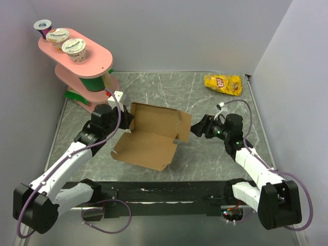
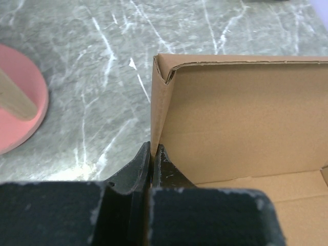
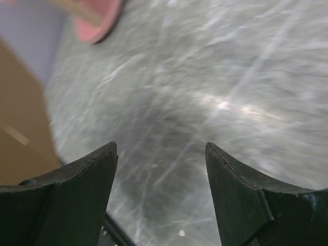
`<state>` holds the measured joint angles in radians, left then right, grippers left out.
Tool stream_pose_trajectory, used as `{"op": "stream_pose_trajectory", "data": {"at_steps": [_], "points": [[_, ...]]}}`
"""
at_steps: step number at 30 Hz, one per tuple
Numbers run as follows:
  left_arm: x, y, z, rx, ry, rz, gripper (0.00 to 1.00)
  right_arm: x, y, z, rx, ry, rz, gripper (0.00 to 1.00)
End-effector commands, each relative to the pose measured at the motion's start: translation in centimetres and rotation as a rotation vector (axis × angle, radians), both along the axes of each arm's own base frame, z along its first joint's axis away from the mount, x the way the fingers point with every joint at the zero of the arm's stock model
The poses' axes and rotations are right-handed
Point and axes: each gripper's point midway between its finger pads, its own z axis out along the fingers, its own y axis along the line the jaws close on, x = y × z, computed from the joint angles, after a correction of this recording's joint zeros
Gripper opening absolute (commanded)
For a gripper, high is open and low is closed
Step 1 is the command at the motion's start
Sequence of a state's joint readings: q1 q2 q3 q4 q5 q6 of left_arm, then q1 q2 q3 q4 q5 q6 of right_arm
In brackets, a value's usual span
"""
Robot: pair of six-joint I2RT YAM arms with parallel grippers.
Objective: Fold the paper box
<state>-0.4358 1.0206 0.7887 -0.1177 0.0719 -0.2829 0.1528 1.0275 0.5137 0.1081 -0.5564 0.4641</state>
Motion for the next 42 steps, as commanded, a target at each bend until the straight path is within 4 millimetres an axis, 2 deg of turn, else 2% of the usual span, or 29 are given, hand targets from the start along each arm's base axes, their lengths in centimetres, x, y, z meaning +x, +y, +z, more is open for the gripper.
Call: {"op": "stream_pose_trajectory", "data": {"at_steps": [1,8,16,22,26,34,42], "points": [[-0.1,-1.0,2.4,-0.075,-0.067,-0.059,0.01,-1.7,3.2,7.2,0.165,-0.296,0.227,0.76],[-0.3,-1.6,2.3,-0.1,-0.056,-0.099,0.01,-4.6,4.8,7.8,0.243,-0.337,0.332,0.77],[-0.2,-1.8,2.0,-0.099,-0.043,-0.109,0.01,-5.6,6.5,9.0,0.29,-0.373,0.388,0.77],[0.4,-1.0,1.3,-0.074,-0.016,-0.051,0.01,-6.5,7.5,9.9,0.299,-0.388,0.419,0.78],[0.3,-1.0,1.4,-0.071,-0.022,-0.054,0.01,-6.8,7.9,10.5,0.296,-0.401,0.423,0.79],[-0.2,-1.4,1.5,-0.08,-0.024,-0.087,0.01,-6.1,9.1,10.3,0.298,-0.384,0.416,0.79],[0.3,-0.6,1.4,-0.049,-0.03,-0.039,0.01,-5.7,10.3,10.9,0.286,-0.377,0.381,0.8]]}}
